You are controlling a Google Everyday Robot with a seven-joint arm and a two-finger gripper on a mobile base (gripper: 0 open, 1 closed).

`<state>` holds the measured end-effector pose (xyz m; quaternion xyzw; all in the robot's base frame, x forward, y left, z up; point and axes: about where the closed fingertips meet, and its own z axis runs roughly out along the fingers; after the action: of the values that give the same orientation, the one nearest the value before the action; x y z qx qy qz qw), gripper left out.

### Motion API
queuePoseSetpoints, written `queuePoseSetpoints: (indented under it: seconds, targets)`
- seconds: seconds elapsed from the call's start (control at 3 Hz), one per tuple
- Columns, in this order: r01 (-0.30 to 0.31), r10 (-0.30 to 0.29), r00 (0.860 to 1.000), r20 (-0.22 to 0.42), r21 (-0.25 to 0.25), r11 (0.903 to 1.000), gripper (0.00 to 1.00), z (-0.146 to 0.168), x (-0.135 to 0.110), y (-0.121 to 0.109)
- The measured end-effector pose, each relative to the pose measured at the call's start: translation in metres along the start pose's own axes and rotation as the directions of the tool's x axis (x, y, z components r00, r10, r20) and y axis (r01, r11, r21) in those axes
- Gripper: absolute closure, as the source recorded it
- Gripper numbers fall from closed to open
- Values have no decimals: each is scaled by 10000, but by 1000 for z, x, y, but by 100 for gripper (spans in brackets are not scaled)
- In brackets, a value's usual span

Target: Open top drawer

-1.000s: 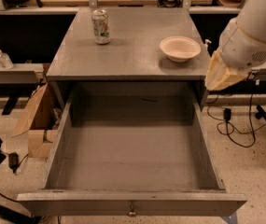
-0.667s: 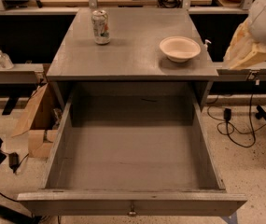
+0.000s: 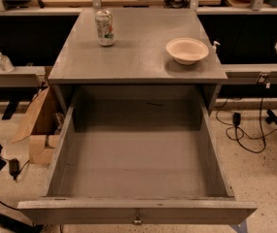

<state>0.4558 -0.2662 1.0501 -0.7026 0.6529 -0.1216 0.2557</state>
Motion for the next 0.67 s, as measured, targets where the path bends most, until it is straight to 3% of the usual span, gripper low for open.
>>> queuePoseSetpoints:
  seconds: [0.67]
  targets:
    - [50, -50, 10000, -29, 139, 9999, 28, -6, -3, -1]
